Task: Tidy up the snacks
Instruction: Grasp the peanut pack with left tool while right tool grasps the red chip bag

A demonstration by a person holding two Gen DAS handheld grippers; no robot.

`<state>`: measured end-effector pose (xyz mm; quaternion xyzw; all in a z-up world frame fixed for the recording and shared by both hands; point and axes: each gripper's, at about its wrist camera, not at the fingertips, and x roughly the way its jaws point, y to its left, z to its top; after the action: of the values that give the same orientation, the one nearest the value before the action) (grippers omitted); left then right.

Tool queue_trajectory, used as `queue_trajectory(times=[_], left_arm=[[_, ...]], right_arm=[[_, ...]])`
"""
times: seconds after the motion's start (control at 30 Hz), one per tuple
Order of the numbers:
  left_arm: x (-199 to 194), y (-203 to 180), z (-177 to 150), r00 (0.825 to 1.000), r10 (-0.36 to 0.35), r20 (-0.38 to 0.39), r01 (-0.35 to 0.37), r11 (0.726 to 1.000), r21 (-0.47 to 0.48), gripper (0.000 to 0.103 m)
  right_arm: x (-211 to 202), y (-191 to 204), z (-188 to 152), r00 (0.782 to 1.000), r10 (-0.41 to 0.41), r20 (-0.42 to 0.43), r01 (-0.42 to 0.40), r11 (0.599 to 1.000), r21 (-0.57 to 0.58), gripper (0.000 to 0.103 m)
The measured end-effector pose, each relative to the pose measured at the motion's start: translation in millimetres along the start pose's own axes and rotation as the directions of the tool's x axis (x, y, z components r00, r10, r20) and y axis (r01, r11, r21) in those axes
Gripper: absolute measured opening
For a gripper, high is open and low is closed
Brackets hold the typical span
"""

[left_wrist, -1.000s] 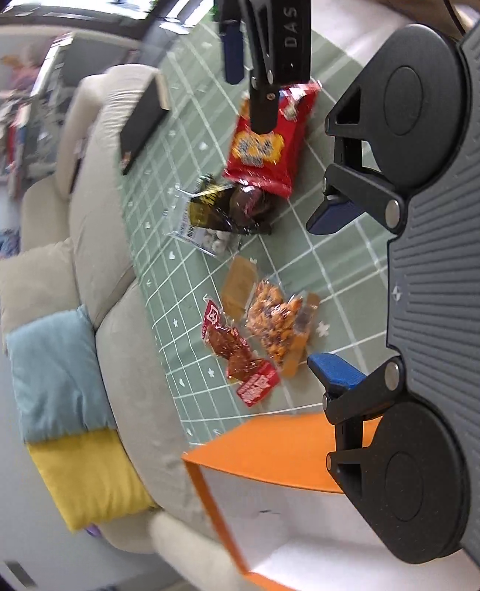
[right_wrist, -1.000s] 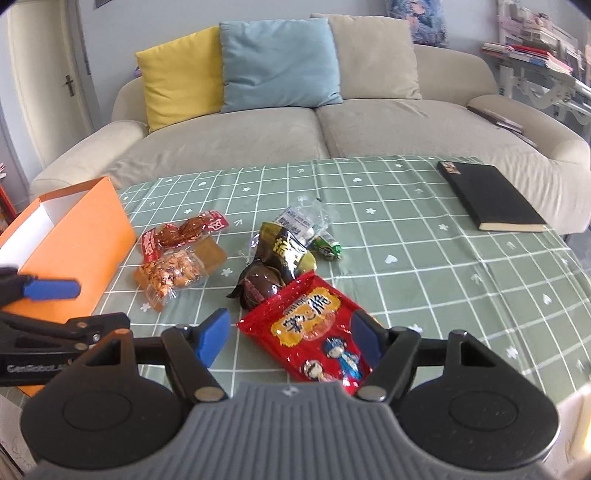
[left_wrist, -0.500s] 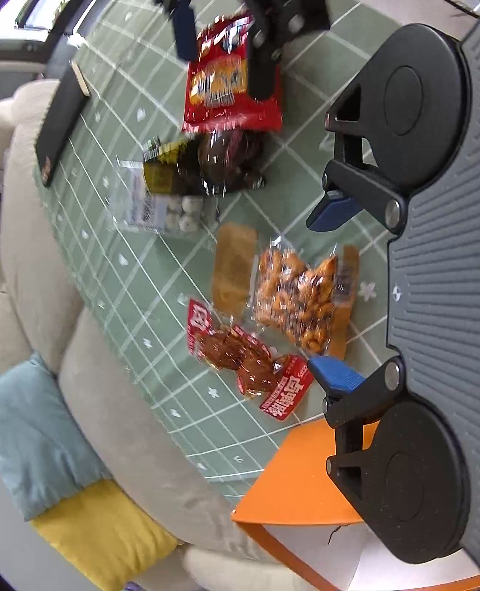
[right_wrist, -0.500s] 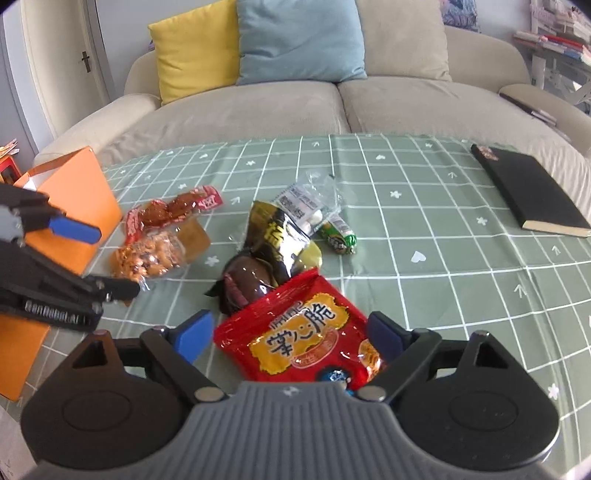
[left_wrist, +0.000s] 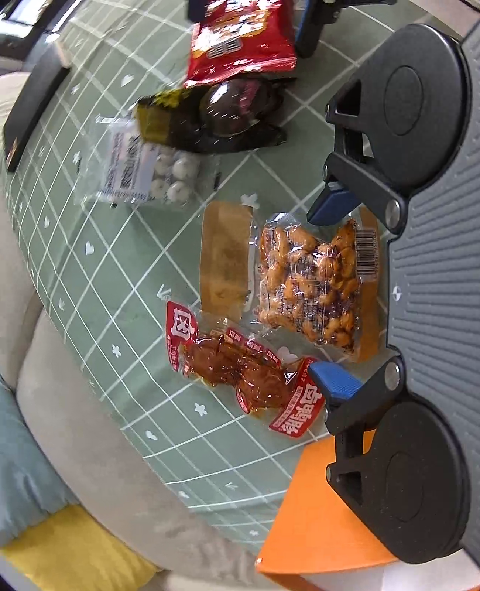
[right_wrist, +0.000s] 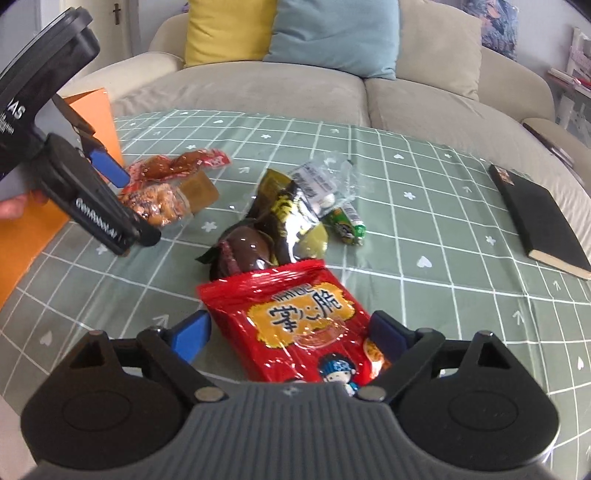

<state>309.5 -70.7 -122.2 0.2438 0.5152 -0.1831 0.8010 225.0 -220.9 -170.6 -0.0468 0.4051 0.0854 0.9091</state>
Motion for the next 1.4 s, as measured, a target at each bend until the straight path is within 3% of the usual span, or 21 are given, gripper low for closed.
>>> queue_trajectory(times=[0.17, 0.3, 0.53, 0.73, 0.97, 1.2, 1.4], left_arm=[[7, 14, 1, 0.997, -0.075, -0.012, 0.072, 0.986, -0.152, 0.098], [5, 12, -5, 0.993, -0.122, 0.01, 0.121, 0.967, -0.226, 0.087], [-8, -13, -17, 0.993, -0.118, 0.003, 0.115, 0.965, -0.237, 0.084], [-24, -38, -43, 0.99, -0.14, -0.025, 0.13, 0.961, -0.244, 0.083], [-42, -61, -79, 0.99, -0.137, -0.039, 0.122, 0.957, -0.262, 0.083], [-59, -77, -104, 0.99, -0.128, -0.053, 0.109, 0.957, -0.269, 0.083], [-64, -79, -119, 0.988, -0.145, -0.049, 0.125, 0.952, -0.279, 0.084]], right_arm=[[1, -12, 1, 0.999, -0.046, -0.009, 0.046, 0.997, 0.054, 0.09], [-1, -18, 2, 0.999, -0.05, -0.008, 0.05, 0.995, 0.092, 0.083], [-3, -16, 4, 0.999, -0.049, -0.015, 0.05, 0.996, 0.076, 0.079], [-14, -26, 5, 0.995, 0.046, -0.088, -0.027, 0.979, 0.204, 0.08], [-25, -37, -8, 0.969, 0.22, -0.11, -0.164, 0.911, 0.379, 0.084], [-42, -21, -16, 0.968, 0.234, -0.092, -0.201, 0.942, 0.269, 0.089], [-39, -11, -20, 0.988, 0.115, -0.099, -0.107, 0.991, 0.085, 0.097]])
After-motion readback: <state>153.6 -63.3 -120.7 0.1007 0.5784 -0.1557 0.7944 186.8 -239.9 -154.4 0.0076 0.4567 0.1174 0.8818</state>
